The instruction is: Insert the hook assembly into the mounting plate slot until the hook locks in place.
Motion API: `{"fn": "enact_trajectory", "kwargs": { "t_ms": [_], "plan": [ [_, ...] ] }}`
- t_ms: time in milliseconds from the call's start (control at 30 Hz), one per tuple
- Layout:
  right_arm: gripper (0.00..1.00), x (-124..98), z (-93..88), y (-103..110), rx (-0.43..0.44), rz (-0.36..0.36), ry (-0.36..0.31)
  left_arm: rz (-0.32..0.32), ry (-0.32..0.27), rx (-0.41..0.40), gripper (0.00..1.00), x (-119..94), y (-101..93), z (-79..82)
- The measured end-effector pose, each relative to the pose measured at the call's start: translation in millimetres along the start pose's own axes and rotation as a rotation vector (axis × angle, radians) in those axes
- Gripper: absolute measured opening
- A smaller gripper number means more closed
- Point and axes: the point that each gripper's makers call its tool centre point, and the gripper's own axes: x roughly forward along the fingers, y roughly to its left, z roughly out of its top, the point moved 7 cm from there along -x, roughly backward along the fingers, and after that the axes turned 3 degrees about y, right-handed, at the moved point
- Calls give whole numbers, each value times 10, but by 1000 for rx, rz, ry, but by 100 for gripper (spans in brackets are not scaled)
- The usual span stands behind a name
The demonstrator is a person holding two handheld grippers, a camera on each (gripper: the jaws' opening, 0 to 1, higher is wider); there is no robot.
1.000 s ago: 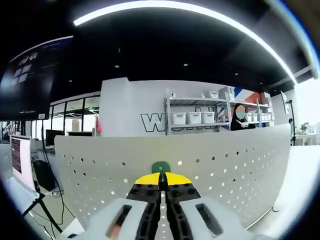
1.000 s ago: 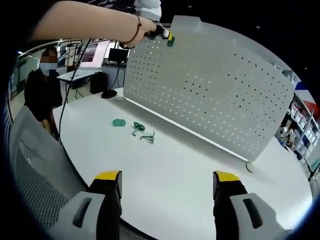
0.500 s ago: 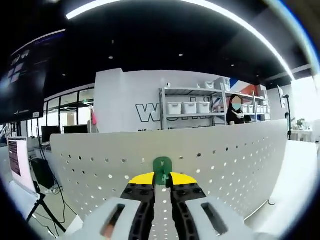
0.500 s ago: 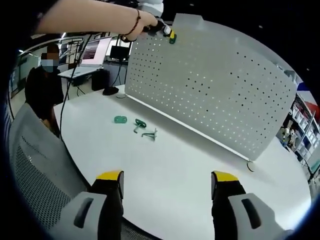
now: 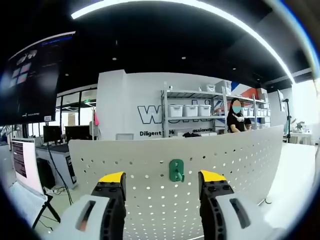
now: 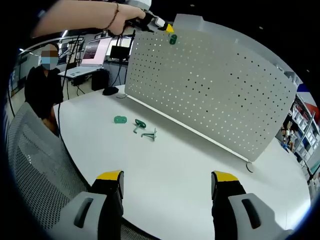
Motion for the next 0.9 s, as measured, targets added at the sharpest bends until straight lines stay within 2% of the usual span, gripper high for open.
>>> {"fn": "enact_trajectory", "kwargs": {
  "t_ms": [133,200,367,567,767,900],
  "plan": [
    [68,-6,4,-5,-2,-4,-3,-12,13,-14,70,-165,80,-7],
    [67,-4,0,-3,-3,-4,-2,-18,19,-14,71,-240,106,-27],
    [67,-7,-3,2,-10,-4,-4,-35,65,1,74,-489,164,-184],
    [66,-15,6,5,-10,-4,-12,-75,158,6,77,-796,163,-485],
    [66,-18,5,14,-14,-2,-11,-136,249,-13,77,-1090,10,-842],
    [66,-23,5,8,-11,-4,-12,-165,292,-16,80,-1217,-52,-1013]
  ]
}}
